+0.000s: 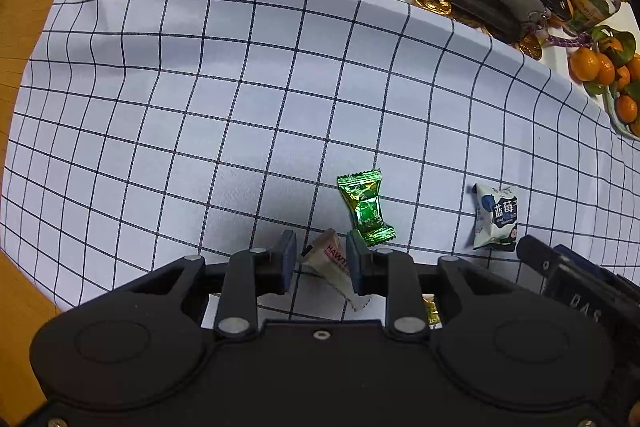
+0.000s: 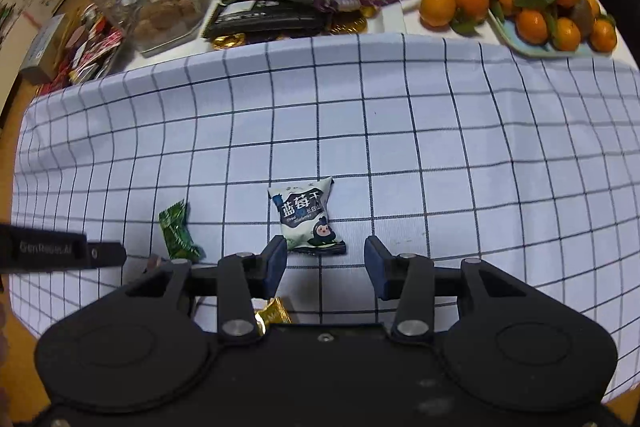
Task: Organize snacks
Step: 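Approach the white hawthorn candy with the left gripper while the right approaches the blue blueberry packet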
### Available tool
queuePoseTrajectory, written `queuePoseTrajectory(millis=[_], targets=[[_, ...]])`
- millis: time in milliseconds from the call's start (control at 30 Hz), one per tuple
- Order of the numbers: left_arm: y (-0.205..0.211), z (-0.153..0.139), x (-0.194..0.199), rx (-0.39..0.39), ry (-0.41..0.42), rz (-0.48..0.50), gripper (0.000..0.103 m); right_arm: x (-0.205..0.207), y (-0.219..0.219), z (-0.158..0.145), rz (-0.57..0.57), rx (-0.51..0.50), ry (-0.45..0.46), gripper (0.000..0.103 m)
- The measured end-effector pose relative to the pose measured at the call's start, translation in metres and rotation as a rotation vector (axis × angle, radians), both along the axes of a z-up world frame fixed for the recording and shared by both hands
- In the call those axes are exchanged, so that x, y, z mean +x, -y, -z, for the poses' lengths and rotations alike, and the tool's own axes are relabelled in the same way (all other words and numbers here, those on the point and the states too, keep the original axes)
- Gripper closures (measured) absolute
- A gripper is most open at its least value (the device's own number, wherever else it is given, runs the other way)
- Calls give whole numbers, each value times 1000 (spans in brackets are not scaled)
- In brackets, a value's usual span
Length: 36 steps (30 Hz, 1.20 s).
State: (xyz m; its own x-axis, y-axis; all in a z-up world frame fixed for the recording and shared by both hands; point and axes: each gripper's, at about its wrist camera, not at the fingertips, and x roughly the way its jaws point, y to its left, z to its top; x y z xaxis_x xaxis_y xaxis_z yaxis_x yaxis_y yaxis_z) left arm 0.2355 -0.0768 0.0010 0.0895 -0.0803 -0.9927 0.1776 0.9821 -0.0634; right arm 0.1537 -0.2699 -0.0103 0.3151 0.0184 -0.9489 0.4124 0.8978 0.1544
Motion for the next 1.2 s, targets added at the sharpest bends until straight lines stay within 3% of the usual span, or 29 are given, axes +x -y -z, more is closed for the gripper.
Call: queuePoseTrajectory(millis=[333, 667, 867, 1033, 1200], targets=[[-5, 16, 9, -1, -60, -18, 67, 19, 4, 12, 82, 37, 5, 58], [-5, 22, 7, 15, -76, 12, 67, 7, -50, 18, -198, 85, -74, 57], [-3, 35, -1, 5, -120, 33, 67, 2, -71, 34, -272, 56, -130, 57], [-4, 49, -11, 7, -156, 43, 67, 1, -62, 40, -253, -18, -132, 58], [-8, 59, -21, -24, -183, 32, 67, 0, -38, 39, -175, -21, -130, 58]])
